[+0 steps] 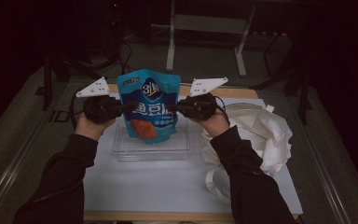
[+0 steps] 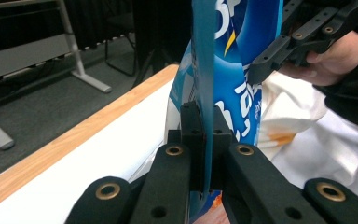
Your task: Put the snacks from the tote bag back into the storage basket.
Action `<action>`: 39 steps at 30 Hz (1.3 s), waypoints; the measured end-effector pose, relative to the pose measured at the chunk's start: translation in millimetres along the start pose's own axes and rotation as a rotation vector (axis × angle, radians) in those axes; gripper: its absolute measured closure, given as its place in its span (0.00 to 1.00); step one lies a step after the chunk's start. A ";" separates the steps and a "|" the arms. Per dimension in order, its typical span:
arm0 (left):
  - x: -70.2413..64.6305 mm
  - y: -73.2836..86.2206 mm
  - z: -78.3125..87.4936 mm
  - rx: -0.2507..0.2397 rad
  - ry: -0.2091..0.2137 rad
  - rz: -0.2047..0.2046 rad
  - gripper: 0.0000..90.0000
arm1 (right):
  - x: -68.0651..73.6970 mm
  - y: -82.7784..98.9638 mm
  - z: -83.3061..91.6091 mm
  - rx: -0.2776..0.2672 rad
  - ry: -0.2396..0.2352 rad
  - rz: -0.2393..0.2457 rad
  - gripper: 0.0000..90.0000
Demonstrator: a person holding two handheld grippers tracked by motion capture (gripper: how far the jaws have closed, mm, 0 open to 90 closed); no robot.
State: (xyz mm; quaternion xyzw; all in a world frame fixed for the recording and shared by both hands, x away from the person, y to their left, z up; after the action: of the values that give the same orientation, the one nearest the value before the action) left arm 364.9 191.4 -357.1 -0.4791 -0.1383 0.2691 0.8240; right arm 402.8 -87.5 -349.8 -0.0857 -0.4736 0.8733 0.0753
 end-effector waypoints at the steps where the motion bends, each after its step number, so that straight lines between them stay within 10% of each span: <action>1: 1.4 3.0 -1.5 0.002 0.000 0.006 1.00 | -0.3 2.1 -3.1 0.005 0.001 -0.002 0.99; 39: -2.0 76.4 -33.6 0.028 0.082 0.017 1.00 | 13.2 77.6 -45.0 0.018 -0.084 -0.093 0.99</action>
State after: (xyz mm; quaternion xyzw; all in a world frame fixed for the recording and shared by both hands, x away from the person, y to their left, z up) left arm 355.8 196.5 -439.9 -0.4790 -0.0967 0.2583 0.8333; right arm 396.0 -89.9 -440.2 -0.0263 -0.4718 0.8760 0.0966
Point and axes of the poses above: each handheld gripper's, and its own axes: z roughly backward along the jaws, y roughly out of its underside, x roughly to its left, the point moved 2 cm from there along -z, roughly forward along the jaws, and after that the axes turned 9 degrees about x, right-handed, at the moved point
